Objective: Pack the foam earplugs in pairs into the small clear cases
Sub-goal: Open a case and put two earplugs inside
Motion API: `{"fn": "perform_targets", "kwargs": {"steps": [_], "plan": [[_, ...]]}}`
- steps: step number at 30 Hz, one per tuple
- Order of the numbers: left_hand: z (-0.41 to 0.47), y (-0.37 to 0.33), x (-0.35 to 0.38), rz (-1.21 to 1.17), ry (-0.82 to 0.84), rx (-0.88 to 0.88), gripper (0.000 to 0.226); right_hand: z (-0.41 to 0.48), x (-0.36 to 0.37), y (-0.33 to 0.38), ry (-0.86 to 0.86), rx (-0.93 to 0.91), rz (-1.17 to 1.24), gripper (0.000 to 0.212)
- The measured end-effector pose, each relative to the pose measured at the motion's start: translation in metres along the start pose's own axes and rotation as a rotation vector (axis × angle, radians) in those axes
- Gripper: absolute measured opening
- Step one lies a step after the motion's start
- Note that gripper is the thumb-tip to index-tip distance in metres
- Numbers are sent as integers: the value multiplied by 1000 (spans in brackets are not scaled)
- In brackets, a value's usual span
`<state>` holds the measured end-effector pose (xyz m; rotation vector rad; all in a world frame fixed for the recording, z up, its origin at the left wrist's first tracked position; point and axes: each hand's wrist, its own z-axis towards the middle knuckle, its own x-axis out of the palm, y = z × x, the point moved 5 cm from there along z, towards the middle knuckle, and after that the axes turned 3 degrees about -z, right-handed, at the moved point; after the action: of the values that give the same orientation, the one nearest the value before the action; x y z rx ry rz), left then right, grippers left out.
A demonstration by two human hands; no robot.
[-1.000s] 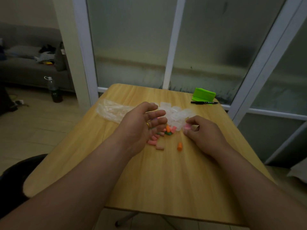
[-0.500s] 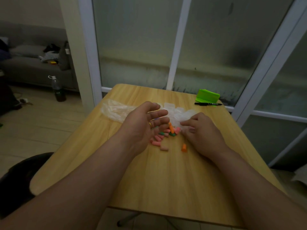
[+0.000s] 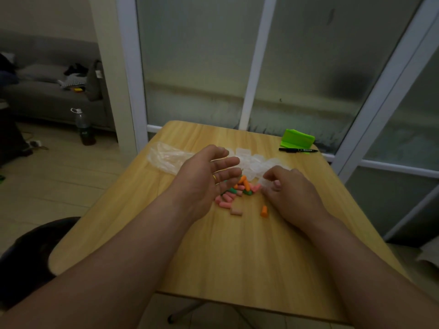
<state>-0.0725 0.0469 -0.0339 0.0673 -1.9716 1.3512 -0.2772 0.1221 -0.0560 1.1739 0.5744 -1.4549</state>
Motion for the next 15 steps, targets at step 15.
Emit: {"fn": "perform_targets", "kwargs": {"steps": [15], "plan": [[-7,14,11,595,165,210,39,-8,-32,38,60,216,977,24]]}}
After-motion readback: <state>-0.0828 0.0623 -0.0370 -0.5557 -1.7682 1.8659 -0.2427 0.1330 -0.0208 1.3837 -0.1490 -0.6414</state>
